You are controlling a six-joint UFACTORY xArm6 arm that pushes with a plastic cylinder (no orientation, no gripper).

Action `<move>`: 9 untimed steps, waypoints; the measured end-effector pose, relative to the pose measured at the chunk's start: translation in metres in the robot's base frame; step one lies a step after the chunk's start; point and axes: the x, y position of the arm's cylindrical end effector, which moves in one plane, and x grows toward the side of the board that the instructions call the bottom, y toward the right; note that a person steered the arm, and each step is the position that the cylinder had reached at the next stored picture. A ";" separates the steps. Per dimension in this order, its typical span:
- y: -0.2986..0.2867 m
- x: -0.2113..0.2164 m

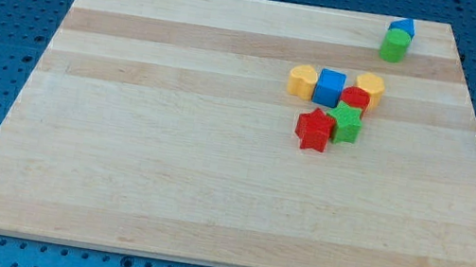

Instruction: Separate the green circle and blue triangle

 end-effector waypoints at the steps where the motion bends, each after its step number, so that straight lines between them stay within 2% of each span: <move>1: 0.013 -0.038; 4: 0.010 -0.150; 6: -0.054 -0.156; 9: -0.181 -0.155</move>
